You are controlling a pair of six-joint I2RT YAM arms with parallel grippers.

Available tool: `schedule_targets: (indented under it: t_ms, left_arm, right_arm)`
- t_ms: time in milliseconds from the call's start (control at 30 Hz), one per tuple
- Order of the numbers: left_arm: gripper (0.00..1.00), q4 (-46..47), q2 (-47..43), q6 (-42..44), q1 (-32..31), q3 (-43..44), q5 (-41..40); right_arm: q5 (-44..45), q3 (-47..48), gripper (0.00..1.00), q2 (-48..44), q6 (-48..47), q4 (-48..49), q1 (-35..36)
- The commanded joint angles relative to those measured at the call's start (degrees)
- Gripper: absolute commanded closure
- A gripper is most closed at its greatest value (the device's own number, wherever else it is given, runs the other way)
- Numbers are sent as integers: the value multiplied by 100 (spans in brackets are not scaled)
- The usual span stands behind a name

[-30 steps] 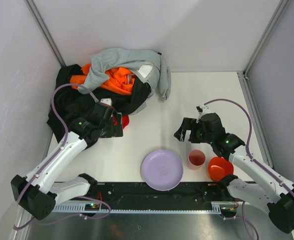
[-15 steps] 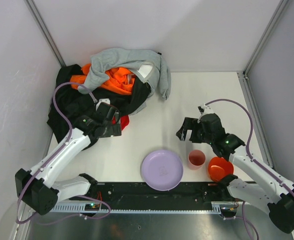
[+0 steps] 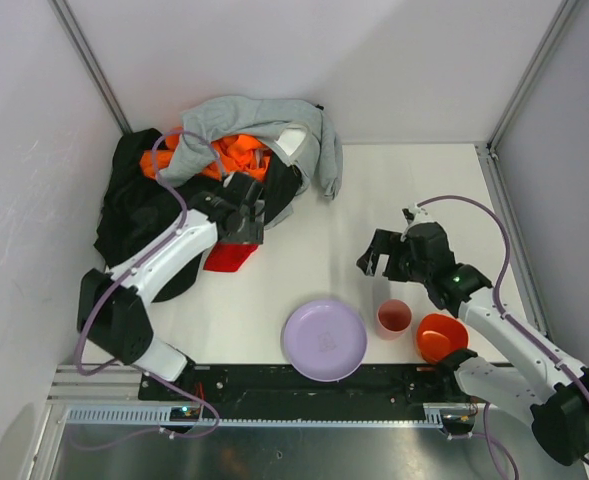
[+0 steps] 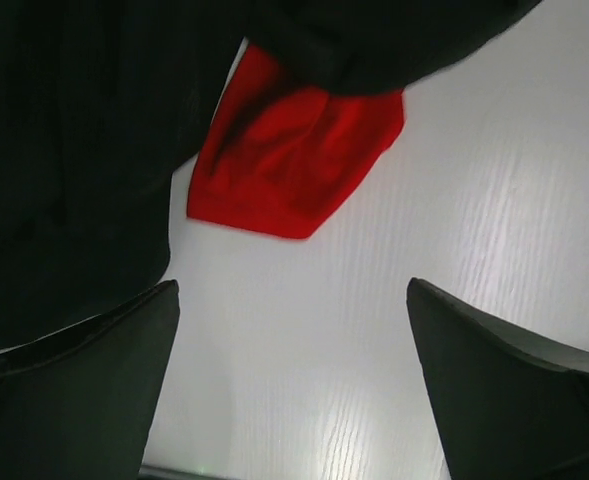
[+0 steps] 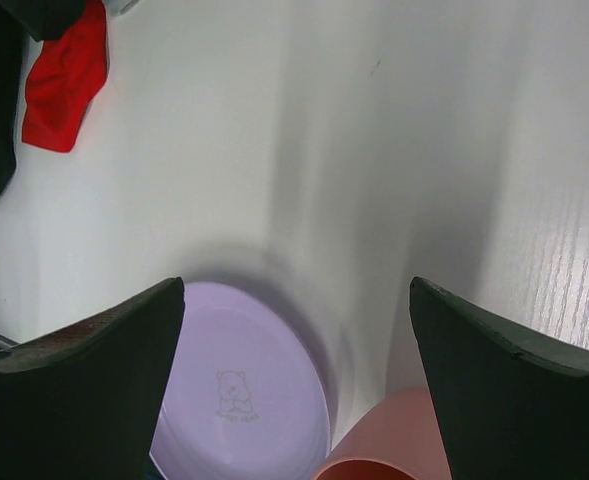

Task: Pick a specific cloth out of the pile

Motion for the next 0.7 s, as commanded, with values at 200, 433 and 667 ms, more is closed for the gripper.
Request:
schedule_targets:
  t_ms: [200,433,667]
  left_arm:
    - [0,527,1607,968,-196,2375,97]
    - [0,560,2859,1566,-413,4291,61]
    - [0,559,3794,1785,-436,5759,-48]
  right_arm:
    - [-529,247,1,123,-252,334,-509]
    - [-801,251,1,222,-293,443,-662]
    - [-954,267,1,271,-371,417,-791]
